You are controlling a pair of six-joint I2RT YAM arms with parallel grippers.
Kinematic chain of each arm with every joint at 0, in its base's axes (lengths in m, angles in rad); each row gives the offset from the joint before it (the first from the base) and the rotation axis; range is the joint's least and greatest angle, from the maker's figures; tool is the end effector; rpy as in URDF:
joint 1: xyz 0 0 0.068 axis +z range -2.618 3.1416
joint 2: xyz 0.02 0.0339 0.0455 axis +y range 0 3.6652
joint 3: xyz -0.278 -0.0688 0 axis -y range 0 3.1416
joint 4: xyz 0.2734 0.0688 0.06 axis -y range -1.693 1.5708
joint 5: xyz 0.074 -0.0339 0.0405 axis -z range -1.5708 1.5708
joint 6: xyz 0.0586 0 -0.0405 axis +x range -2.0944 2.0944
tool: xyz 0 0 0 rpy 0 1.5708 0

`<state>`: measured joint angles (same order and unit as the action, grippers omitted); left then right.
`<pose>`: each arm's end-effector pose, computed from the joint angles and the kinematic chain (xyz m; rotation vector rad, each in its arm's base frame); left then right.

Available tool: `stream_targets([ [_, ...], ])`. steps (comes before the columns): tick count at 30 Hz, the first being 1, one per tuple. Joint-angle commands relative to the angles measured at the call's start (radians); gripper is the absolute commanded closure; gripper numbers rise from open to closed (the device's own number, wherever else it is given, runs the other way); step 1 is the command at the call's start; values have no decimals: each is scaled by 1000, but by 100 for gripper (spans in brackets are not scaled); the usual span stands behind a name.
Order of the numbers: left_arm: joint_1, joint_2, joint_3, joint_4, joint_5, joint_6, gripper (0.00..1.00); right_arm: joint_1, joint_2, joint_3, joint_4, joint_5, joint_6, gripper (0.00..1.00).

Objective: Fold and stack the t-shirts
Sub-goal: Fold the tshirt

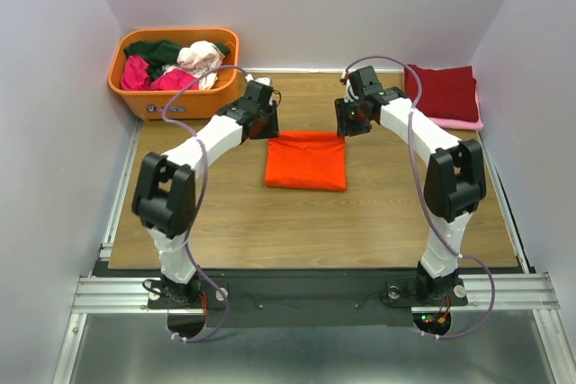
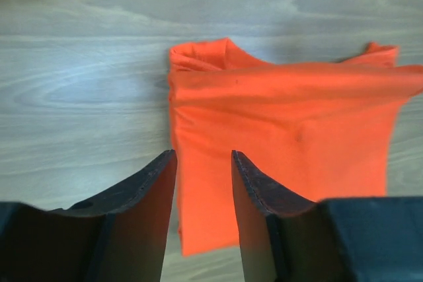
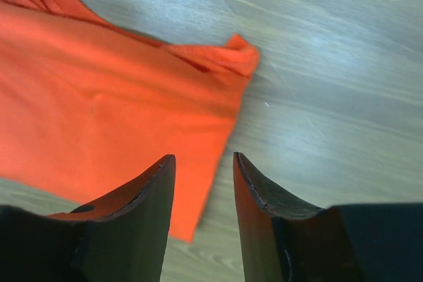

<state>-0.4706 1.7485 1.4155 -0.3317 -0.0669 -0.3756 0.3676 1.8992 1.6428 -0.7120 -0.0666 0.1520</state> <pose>0.4041 -0.2012 0.2727 0.0706 2.2607 -0.3830 0.4320 0.1705 0.2562 -0.3019 2.5435 0.2868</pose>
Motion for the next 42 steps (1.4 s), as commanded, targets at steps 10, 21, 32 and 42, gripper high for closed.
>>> stream_targets([
  [10, 55, 387, 318, 36, -2, 78, 57, -79, 285, 207, 126, -125, -3, 58],
  [21, 84, 137, 122, 199, 172, -5, 27, -113, 123, 120, 305, -329, 165, 57],
  [32, 98, 223, -90, 586, 291, -124, 53, -147, 195, -135, 832, -623, 382, 57],
  [42, 161, 332, -107, 662, 366, -115, 53, -257, 315, -212, 988, -690, 425, 57],
])
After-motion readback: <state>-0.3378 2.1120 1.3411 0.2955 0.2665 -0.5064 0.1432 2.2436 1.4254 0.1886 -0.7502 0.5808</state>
